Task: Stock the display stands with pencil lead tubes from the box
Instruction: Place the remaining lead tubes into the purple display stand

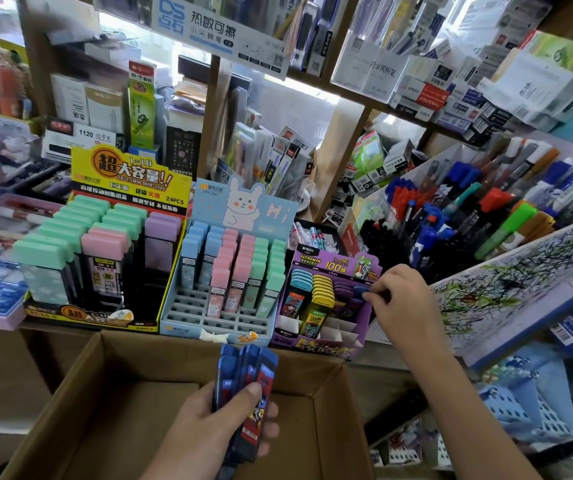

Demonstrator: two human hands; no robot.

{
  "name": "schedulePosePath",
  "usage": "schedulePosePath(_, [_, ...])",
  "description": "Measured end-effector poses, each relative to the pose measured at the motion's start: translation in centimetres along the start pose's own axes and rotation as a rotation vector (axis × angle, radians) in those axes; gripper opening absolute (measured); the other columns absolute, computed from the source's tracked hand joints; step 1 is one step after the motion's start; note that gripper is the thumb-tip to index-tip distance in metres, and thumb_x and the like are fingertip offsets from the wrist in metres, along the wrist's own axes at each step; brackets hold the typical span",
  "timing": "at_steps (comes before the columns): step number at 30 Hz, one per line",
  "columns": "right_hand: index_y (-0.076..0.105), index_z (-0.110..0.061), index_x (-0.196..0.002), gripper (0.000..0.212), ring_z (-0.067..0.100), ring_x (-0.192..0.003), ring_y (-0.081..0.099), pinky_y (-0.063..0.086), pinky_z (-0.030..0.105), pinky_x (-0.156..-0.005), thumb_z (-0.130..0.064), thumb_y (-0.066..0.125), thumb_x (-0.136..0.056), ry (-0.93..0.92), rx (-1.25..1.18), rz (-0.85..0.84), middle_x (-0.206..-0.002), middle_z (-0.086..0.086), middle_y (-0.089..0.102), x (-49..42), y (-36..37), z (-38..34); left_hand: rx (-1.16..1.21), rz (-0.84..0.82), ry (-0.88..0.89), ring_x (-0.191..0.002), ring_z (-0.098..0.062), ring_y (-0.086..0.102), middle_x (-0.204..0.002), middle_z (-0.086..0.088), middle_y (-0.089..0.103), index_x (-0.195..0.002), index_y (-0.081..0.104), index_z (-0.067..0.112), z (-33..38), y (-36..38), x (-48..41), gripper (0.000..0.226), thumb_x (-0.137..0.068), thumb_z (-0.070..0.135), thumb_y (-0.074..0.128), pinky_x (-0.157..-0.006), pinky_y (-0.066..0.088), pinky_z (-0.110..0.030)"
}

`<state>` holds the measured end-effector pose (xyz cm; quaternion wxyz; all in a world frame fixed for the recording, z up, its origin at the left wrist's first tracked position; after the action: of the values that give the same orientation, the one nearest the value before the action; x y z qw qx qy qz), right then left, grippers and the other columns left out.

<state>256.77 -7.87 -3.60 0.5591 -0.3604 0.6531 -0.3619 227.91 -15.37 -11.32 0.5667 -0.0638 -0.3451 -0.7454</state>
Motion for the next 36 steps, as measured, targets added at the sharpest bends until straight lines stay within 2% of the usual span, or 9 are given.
schedulePosePath(3, [0.071,-0.013,-0.078,0.014,0.013,-0.081,0.054,0.049,0.029,-0.071,-0.015,0.083,-0.083,0.011,-0.075,0.032,-0.085,-0.006,0.055,0.3,-0.6,-0.3,0.002,-0.022,0.004,-0.074,-0.033,0.077,-0.092,-0.023,0.078,-0.113,0.069,0.004,0.1,0.2,0.1,0.026,-0.09,0.017,0.069,-0.054,0.061,-0.033])
schedulePosePath(7, [0.074,-0.021,-0.078,0.012,0.007,-0.066,0.058,0.043,0.014,-0.058,-0.017,0.084,-0.083,0.046,-0.309,0.068,-0.075,-0.01,0.063,1.9,-1.8,-1.7,-0.01,-0.036,0.021,-0.079,-0.032,0.078,-0.094,-0.021,0.078,-0.112,0.071,0.005,0.0,0.3,0.0,0.029,-0.087,0.021,0.07,-0.058,0.063,-0.034])
schedulePosePath(10, [0.078,-0.029,-0.083,0.011,0.005,-0.063,0.066,0.051,0.014,-0.054,-0.019,0.081,-0.086,0.111,-0.608,-0.098,-0.068,-0.011,0.071,3.6,-1.9,-3.8,-0.016,-0.045,0.027,-0.084,-0.032,0.078,-0.095,-0.02,0.079,-0.112,0.072,0.004,-0.3,0.3,-0.1,0.035,-0.084,0.025,0.071,-0.061,0.064,-0.035])
schedulePosePath(14, [0.078,-0.037,-0.091,0.006,0.003,-0.069,0.069,0.054,0.015,-0.061,-0.031,0.075,-0.09,0.084,-0.688,-0.352,-0.077,-0.017,0.075,5.3,-0.9,-6.2,-0.023,-0.066,0.031,-0.087,-0.032,0.078,-0.097,-0.018,0.079,-0.113,0.073,0.006,-0.5,0.2,-0.3,0.044,-0.076,0.03,0.074,-0.062,0.063,-0.034])
schedulePosePath(21, [0.08,-0.024,-0.101,0.019,0.014,-0.068,0.071,0.055,0.022,-0.057,-0.038,0.078,-0.088,0.171,-0.938,-0.623,-0.087,0.001,0.079,7.1,0.3,-8.3,-0.017,-0.098,0.03,-0.089,-0.032,0.078,-0.099,-0.018,0.079,-0.114,0.073,0.009,-0.7,0.2,-0.5,0.049,-0.071,0.033,0.076,-0.063,0.064,-0.034])
schedulePosePath(29, [0.079,-0.015,-0.091,0.026,0.014,-0.061,0.066,0.05,0.021,-0.05,-0.037,0.082,-0.077,0.278,-1.121,-0.585,-0.081,0.011,0.077,7.1,-0.3,-7.9,0.065,-0.11,0.024,-0.087,-0.041,0.077,-0.099,-0.025,0.077,-0.109,0.074,0.005,-0.8,0.4,-0.3,0.043,-0.072,0.028,0.075,-0.066,0.065,-0.042])
schedulePosePath(32, [0.079,-0.018,-0.088,0.02,0.013,-0.059,0.064,0.049,0.019,-0.049,-0.034,0.08,-0.078,0.285,-1.104,-0.478,-0.076,0.01,0.076,6.5,-1.4,-6.5,0.084,-0.088,0.022,-0.088,-0.038,0.077,-0.099,-0.025,0.077,-0.11,0.072,0.006,-0.9,0.3,-0.4,0.047,-0.07,0.032,0.076,-0.064,0.065,-0.041])
schedulePosePath(35, [0.081,-0.023,-0.088,0.005,0.013,-0.057,0.064,0.05,0.02,-0.049,-0.023,0.08,-0.084,0.291,-1.034,-0.308,-0.071,0.008,0.075,5.3,-2.7,-4.6,0.08,-0.067,0.021,-0.087,-0.035,0.078,-0.098,-0.021,0.078,-0.11,0.071,0.007,-0.9,0.3,-0.5,0.048,-0.069,0.032,0.074,-0.06,0.064,-0.037])
schedulePosePath(36, [0.081,-0.024,-0.087,0.006,0.013,-0.055,0.064,0.05,0.02,-0.049,-0.018,0.08,-0.084,0.283,-1.003,-0.239,-0.069,0.007,0.075,4.9,-3.1,-3.9,0.075,-0.062,0.02,-0.086,-0.034,0.078,-0.097,-0.02,0.079,-0.11,0.071,0.007,-0.8,0.3,-0.5,0.048,-0.069,0.032,0.074,-0.059,0.063,-0.036])
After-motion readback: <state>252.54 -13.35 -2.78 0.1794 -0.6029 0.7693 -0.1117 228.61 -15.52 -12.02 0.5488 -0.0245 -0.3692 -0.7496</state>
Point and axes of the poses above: each hand's wrist, its own x-axis away from the middle knuckle, its own y-axis out of the palm, z = x × y, the point moved 2 cm from there along -x, towards the middle knuckle
